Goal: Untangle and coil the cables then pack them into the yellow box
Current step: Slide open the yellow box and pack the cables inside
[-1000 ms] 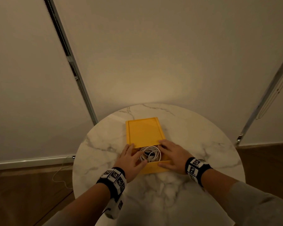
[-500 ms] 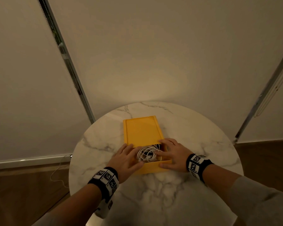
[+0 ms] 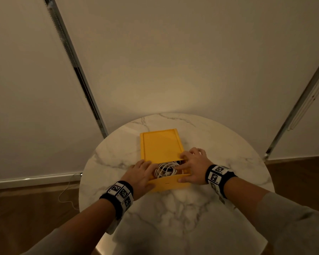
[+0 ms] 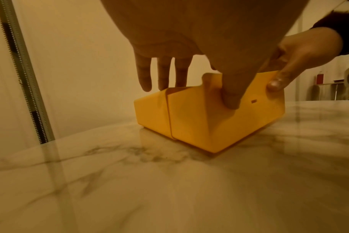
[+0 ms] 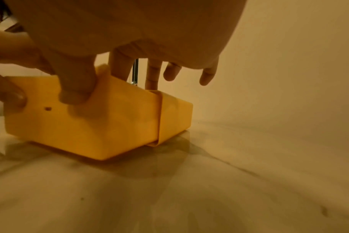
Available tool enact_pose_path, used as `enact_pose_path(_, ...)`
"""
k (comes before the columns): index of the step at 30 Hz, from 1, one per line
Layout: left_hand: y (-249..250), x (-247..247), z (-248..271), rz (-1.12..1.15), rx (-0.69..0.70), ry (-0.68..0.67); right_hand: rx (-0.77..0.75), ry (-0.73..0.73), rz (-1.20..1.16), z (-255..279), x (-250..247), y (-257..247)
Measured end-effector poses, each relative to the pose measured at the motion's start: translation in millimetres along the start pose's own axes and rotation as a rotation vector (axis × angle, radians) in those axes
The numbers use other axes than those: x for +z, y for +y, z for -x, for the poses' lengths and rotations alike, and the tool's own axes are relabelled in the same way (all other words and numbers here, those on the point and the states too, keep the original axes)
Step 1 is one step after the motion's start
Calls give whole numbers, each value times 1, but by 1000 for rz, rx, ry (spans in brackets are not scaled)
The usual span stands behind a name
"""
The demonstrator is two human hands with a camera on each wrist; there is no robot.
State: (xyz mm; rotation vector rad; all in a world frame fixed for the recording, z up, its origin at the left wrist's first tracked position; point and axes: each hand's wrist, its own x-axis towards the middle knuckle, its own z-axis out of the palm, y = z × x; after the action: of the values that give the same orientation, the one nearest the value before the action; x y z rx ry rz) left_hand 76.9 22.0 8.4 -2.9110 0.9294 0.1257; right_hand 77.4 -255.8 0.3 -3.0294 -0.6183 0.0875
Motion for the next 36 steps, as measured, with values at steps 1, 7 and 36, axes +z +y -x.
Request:
enact_pose_path(1,1,-2,-1,-19,2,16,15,-5,-6,-1,-3,-2)
enact_pose_path(7,2,-3,-7,-84,-9,42,79,54,-188,-2,0,-4)
enact_pose_path(36,10,-7,-37,181,-242,217,236,169,-158,-26,-1,-25)
